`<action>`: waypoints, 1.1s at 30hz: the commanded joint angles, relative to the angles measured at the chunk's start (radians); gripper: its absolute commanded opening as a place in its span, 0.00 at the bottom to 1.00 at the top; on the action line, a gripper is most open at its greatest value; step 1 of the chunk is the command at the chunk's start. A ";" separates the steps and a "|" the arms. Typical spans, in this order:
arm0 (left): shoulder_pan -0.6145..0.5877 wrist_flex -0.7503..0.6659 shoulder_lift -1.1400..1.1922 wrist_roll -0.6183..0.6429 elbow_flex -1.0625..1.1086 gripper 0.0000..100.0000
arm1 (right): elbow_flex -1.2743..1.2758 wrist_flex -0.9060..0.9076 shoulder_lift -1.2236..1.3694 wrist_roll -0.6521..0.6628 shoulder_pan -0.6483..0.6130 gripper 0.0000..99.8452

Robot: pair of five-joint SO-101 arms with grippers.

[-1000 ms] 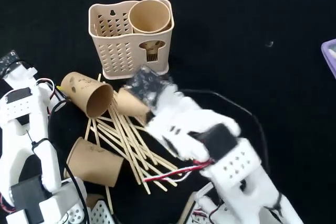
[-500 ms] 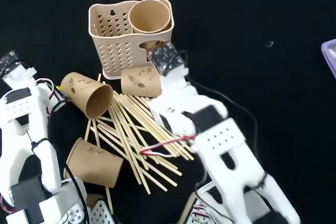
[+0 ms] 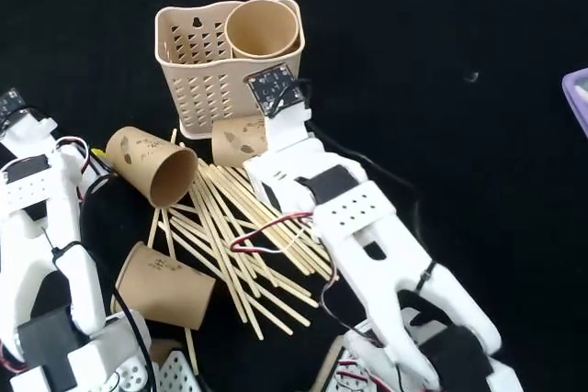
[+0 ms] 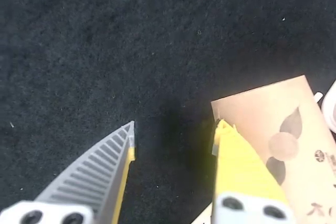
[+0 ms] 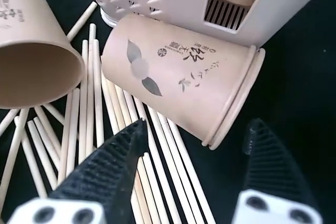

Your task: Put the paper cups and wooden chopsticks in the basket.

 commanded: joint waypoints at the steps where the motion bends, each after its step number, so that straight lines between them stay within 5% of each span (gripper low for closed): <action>1: -0.010 -0.011 -0.008 0.003 -0.015 0.24 | -0.007 -0.052 0.035 -0.011 0.000 0.30; 17: -0.010 -0.012 -0.008 0.003 -0.012 0.24 | -0.007 -0.150 0.119 -0.052 -0.003 0.30; 26: -0.010 -0.012 -0.008 0.003 -0.012 0.24 | 0.024 -0.149 0.104 0.040 -0.014 0.02; 33: -0.010 -0.012 -0.008 0.003 -0.013 0.24 | 0.090 -0.041 -0.117 0.037 -0.020 0.01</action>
